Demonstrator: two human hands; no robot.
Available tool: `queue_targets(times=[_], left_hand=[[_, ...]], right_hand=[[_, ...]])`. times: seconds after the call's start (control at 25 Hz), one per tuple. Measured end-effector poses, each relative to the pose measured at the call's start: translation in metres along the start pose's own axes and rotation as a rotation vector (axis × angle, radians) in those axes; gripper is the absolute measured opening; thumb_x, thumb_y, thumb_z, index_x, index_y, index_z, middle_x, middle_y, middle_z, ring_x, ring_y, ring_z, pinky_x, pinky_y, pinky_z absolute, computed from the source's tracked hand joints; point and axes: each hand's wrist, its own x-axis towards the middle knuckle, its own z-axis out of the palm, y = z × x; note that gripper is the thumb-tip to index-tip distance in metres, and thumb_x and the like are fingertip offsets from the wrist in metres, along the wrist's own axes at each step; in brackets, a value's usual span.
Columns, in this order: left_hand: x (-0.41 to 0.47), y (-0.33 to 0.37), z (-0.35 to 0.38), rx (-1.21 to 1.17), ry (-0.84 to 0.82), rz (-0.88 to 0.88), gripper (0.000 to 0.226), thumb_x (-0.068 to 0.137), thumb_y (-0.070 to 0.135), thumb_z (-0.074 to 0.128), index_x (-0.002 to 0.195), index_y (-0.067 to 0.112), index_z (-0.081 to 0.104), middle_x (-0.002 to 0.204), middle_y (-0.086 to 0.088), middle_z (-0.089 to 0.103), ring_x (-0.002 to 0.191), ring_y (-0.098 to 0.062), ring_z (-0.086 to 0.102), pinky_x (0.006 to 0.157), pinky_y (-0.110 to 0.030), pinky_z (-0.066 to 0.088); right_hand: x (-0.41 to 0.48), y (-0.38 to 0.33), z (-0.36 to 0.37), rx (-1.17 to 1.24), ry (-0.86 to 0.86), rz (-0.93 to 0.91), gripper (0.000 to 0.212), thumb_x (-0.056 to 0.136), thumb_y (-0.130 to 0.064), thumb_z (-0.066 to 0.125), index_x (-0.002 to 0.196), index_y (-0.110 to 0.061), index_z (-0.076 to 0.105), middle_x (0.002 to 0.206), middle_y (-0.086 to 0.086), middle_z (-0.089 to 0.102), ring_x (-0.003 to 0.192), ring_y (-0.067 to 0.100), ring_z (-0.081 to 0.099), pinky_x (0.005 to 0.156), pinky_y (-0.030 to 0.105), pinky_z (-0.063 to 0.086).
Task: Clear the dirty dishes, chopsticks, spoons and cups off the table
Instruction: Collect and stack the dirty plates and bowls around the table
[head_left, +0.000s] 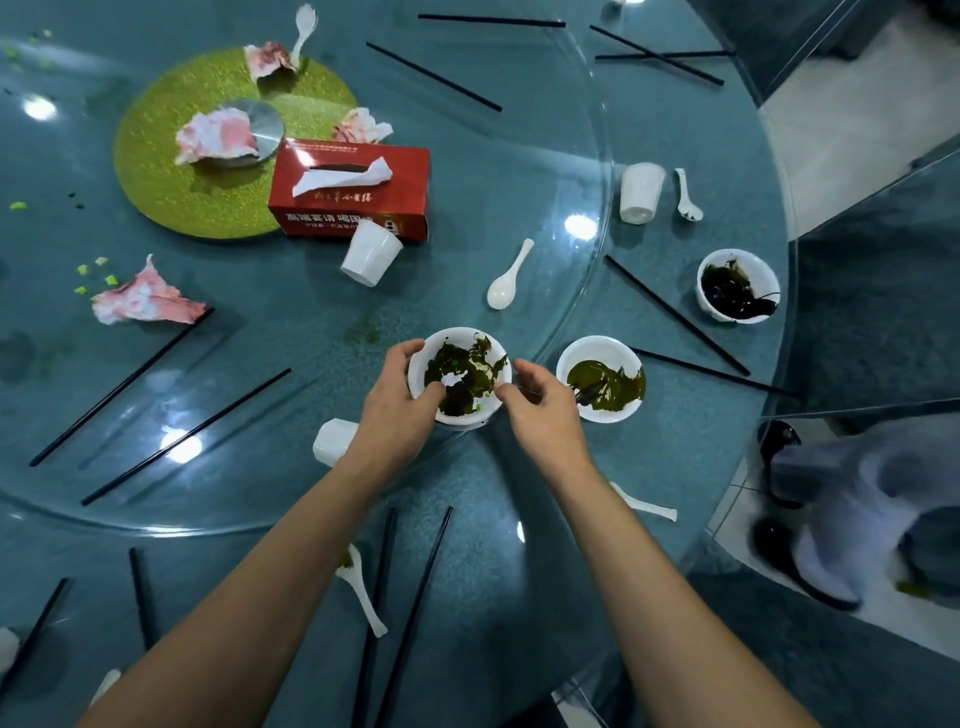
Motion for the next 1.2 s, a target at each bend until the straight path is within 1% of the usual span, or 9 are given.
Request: queue_targets(times=[0.12,0.2,0.48,0.6,0.76,0.96,1.08,1.16,1.2], left_hand=[[0.0,0.003,0.004,-0.02,0.0,0.007,0.042,0.095,0.018,0.062,0.126,0.041,0.046,0.109,0.024,0.061,0.107,-0.012,0.063,0.097,-0.037,0.05],[-0.001,0.008,0.008,-0.045,0.0,0.03,0.042,0.094,0.016,0.062,0.126,0.04,0.048,0.109,0.023,0.062,0.107,-0.008,0.063,0.097,-0.036,0.052],[0.001,0.039,0.052,-0.079,-0.074,0.123,0.045,0.093,0.01,0.062,0.132,0.03,0.052,0.117,0.02,0.062,0.109,-0.008,0.064,0.1,-0.041,0.054],[0.0,0.052,0.075,-0.071,-0.135,0.136,0.046,0.095,0.011,0.062,0.135,0.029,0.05,0.116,0.022,0.06,0.109,-0.007,0.063,0.1,-0.04,0.054],[0.0,0.061,0.105,-0.054,-0.19,0.141,0.045,0.094,0.013,0.063,0.134,0.028,0.051,0.115,0.021,0.061,0.109,-0.01,0.065,0.1,-0.041,0.054],[0.002,0.062,0.132,0.001,-0.25,0.082,0.053,0.081,0.032,0.059,0.132,0.037,0.048,0.121,0.011,0.065,0.114,-0.015,0.065,0.105,-0.045,0.05],[0.002,0.06,0.141,0.045,-0.266,0.056,0.054,0.087,0.03,0.061,0.138,0.033,0.046,0.12,0.012,0.062,0.114,-0.015,0.062,0.102,-0.032,0.05],[0.002,0.058,0.143,0.081,-0.253,0.053,0.051,0.096,0.021,0.06,0.143,0.027,0.045,0.117,0.013,0.056,0.109,-0.013,0.058,0.086,-0.015,0.044],[0.001,0.057,0.144,0.098,-0.243,0.05,0.051,0.097,0.019,0.06,0.144,0.026,0.044,0.117,0.013,0.055,0.108,-0.011,0.055,0.083,-0.014,0.041]], right_hand=[[0.002,0.002,-0.004,0.035,-0.025,0.012,0.03,0.095,-0.015,0.066,0.124,-0.02,0.067,0.102,-0.016,0.07,0.088,-0.014,0.062,0.085,0.008,0.047],[0.003,0.003,-0.009,0.064,0.0,0.007,0.025,0.095,-0.015,0.066,0.118,-0.023,0.069,0.097,-0.018,0.071,0.085,-0.015,0.063,0.079,0.008,0.046],[0.01,0.009,-0.06,0.127,0.14,-0.028,0.026,0.092,-0.016,0.066,0.117,-0.02,0.071,0.1,-0.012,0.074,0.096,0.003,0.068,0.094,0.026,0.053],[0.012,0.015,-0.083,0.134,0.189,-0.035,0.025,0.092,-0.014,0.065,0.112,-0.026,0.072,0.097,-0.013,0.075,0.095,0.002,0.069,0.091,0.024,0.053],[0.016,0.027,-0.111,0.152,0.24,-0.015,0.028,0.094,-0.013,0.065,0.118,-0.026,0.07,0.095,-0.019,0.073,0.092,-0.006,0.068,0.086,0.016,0.051],[0.028,0.04,-0.128,0.147,0.253,0.012,0.029,0.093,-0.015,0.066,0.12,-0.025,0.069,0.105,-0.014,0.072,0.102,0.002,0.067,0.098,0.027,0.053],[0.035,0.047,-0.129,0.144,0.248,0.036,0.027,0.093,-0.016,0.066,0.114,-0.032,0.068,0.104,-0.013,0.073,0.103,0.006,0.068,0.101,0.033,0.053],[0.038,0.051,-0.128,0.123,0.236,0.047,0.027,0.092,-0.018,0.066,0.116,-0.03,0.068,0.107,-0.012,0.073,0.104,0.006,0.068,0.102,0.035,0.053],[0.039,0.053,-0.127,0.111,0.232,0.048,0.029,0.091,-0.02,0.066,0.119,-0.029,0.068,0.109,-0.012,0.073,0.106,0.007,0.067,0.103,0.037,0.052]])
